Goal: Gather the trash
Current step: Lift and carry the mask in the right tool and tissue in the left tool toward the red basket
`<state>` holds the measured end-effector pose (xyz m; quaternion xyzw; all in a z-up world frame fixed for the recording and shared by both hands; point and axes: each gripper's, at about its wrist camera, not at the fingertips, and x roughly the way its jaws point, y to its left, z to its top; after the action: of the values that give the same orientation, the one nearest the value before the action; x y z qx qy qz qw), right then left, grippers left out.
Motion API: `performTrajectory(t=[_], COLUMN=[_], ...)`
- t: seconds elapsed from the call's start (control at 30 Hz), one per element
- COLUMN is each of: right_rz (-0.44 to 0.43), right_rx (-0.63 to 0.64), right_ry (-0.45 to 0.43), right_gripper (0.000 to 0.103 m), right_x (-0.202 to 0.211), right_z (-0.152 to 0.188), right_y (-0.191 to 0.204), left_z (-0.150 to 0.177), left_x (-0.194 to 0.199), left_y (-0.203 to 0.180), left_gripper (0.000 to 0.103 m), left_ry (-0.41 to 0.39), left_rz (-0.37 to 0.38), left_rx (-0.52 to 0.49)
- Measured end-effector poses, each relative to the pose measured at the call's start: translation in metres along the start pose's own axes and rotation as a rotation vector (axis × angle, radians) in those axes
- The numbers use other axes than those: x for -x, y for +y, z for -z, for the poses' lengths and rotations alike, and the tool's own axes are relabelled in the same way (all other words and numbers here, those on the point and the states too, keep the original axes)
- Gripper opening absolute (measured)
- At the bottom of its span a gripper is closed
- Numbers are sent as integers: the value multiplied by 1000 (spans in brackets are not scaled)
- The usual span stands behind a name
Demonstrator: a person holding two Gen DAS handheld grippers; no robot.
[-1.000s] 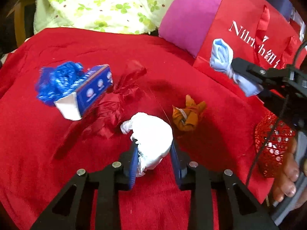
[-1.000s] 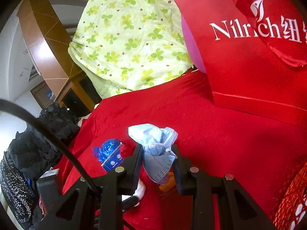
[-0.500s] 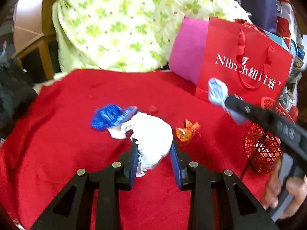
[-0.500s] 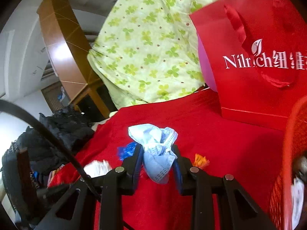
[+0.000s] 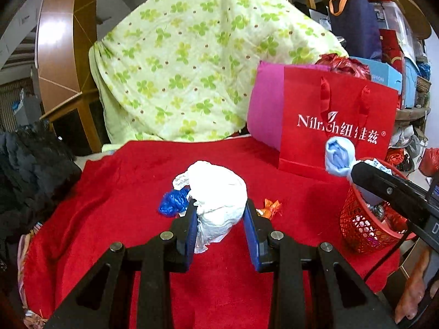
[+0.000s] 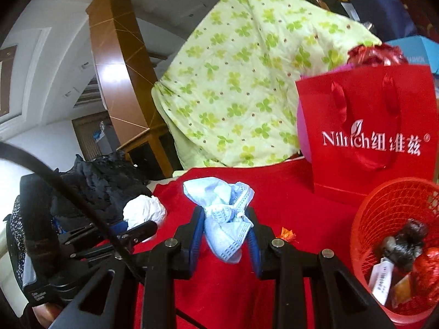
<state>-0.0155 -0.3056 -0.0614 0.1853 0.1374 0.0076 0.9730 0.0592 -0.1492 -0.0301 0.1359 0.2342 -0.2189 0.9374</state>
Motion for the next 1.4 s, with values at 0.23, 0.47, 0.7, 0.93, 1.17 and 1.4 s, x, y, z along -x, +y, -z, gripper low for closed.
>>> performTrajectory(t=[0.23,0.47,0.7,0.93,1.17,1.4], right_rz=[15,35,60,85,105,124], right_rx=[32,50,42,38,28,6], right_ry=[-34,-61,-78,-96,-110,-121], right_gripper=[32,31,31,31,31,31], right_x=[27,48,62,77,90,101], right_z=[-5,-8,-11,-11,-11,-11], right_y=[8,8,-3,-13,-24,-39], left_z=[-6,-12,-17,-20,-22,-25], left_x=[24,36,41,41,42,41], left_y=[-7,-16,-28,-43,-57,-76], left_gripper=[34,34,34,34,34,34], left_ry=[-37,-54,-63,-62,-64,-63], left_rz=[-15,-15,-6,6,16,32], left_rx=[-18,-35,-55,-76,-95,-122])
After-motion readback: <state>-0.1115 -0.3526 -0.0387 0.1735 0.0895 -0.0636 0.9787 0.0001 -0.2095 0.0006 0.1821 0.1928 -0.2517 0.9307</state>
